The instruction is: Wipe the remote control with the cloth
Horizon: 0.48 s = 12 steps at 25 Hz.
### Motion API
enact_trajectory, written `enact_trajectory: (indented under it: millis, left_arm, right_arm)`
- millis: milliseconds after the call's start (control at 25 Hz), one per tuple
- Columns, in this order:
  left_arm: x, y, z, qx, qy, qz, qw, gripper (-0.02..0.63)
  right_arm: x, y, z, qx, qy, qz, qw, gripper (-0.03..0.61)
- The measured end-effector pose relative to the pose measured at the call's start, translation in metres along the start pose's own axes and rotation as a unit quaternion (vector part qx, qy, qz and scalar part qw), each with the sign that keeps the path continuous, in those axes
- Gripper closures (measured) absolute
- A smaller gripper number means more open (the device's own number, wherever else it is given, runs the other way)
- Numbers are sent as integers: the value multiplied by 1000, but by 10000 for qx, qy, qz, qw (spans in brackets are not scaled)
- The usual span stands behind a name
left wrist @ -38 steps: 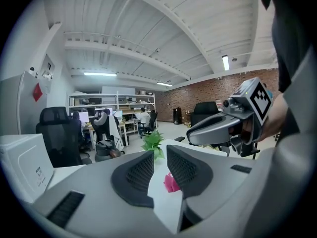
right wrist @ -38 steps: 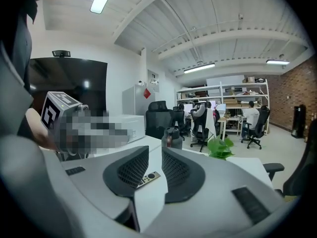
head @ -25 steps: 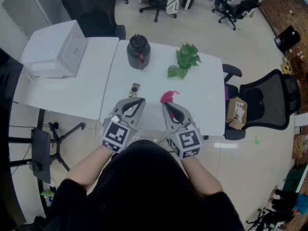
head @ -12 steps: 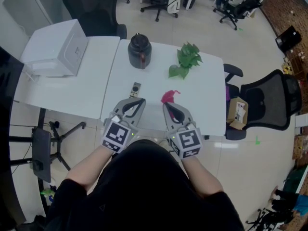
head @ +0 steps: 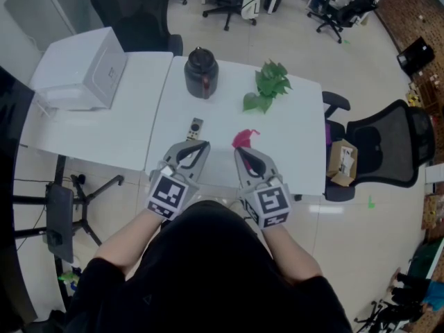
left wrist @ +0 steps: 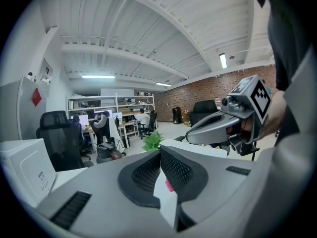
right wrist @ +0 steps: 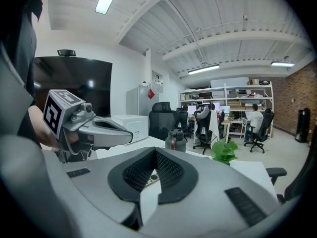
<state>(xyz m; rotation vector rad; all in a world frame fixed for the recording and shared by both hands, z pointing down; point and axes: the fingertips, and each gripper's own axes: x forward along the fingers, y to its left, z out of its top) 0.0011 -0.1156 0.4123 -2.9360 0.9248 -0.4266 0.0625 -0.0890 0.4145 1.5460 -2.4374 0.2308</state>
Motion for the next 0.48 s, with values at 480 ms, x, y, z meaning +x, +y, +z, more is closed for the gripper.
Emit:
enact_trajectory:
  millis: [480]
  left_arm:
    - [-1, -2, 1, -72, -2, 12, 10000, 614]
  right_arm:
    - [-2, 0, -1, -7, 57, -69, 10000, 569]
